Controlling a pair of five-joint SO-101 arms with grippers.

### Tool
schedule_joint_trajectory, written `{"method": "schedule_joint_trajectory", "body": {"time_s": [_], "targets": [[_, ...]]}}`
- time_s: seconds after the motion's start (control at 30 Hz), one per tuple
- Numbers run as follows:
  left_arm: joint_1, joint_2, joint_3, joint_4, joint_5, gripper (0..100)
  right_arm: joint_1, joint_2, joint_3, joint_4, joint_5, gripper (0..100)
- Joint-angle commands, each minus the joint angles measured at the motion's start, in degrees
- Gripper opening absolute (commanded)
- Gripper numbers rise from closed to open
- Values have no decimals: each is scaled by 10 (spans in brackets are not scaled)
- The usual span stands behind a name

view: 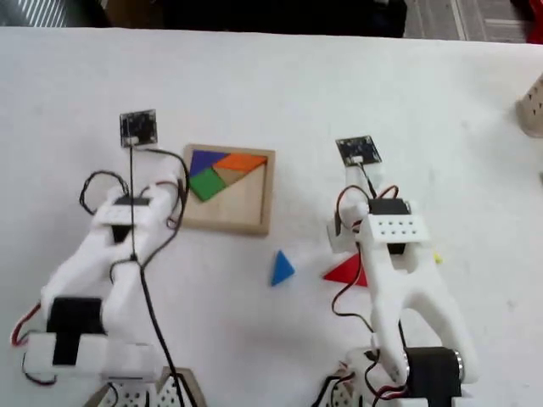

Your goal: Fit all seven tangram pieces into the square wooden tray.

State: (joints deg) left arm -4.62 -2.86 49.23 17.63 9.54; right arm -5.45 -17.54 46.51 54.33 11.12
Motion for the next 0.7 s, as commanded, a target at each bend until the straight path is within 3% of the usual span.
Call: {"method": "schedule_joint_trajectory", "body": {"time_s": [0.0,0.3,0.67], "targets": [[-21,108,-161,-14,40,23,-14,-24,0,-15,7,17],[7,305,-440,22,38,23,-12,-24,1,-15,7,17],[27,460,-671,156,37,23,-13,-24,0,-20,7,17]]}}
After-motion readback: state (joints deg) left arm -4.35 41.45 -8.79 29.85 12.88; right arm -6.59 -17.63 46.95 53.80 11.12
